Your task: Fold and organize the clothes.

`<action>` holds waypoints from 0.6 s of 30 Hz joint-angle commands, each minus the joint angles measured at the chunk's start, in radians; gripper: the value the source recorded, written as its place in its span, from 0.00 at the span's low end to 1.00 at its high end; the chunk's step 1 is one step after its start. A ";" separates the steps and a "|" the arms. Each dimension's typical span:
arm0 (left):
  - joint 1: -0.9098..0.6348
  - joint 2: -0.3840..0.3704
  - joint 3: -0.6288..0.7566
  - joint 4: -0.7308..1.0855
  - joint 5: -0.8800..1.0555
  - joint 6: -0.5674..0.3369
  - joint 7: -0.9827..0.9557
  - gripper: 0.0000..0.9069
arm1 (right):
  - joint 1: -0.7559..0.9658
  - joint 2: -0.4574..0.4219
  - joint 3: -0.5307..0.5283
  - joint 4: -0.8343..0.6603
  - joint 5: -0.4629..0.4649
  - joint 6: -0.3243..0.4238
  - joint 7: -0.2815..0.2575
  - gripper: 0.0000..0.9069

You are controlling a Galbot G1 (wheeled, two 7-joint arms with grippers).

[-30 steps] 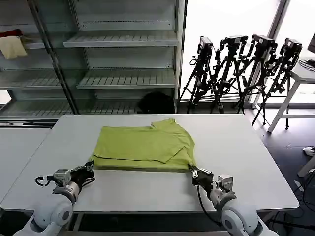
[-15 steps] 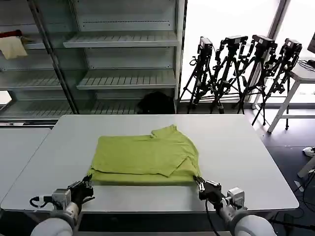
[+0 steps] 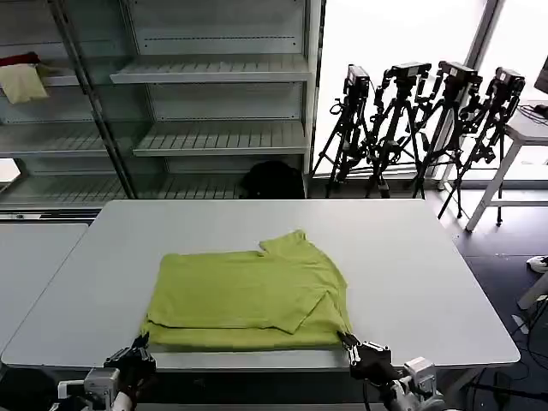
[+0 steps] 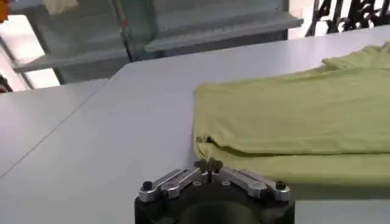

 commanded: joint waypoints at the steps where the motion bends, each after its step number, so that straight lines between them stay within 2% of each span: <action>1: 0.089 -0.017 0.018 -0.067 0.069 0.003 -0.065 1.00 | -0.081 -0.011 0.038 0.055 -0.009 -0.002 0.004 1.00; 10: 0.139 -0.011 0.019 -0.181 0.104 0.003 -0.102 1.00 | -0.156 -0.032 0.123 0.105 0.003 -0.021 0.015 1.00; 13: 0.137 0.001 0.013 -0.228 0.115 0.003 -0.100 1.00 | -0.214 -0.047 0.200 0.145 0.010 -0.026 0.025 1.00; 15: 0.098 0.014 0.008 -0.245 0.086 0.002 -0.091 1.00 | -0.208 -0.051 0.238 0.165 0.016 -0.026 0.037 1.00; 18: -0.055 0.041 -0.005 -0.228 0.017 0.001 -0.070 1.00 | -0.108 -0.055 0.272 0.158 0.021 -0.005 0.028 1.00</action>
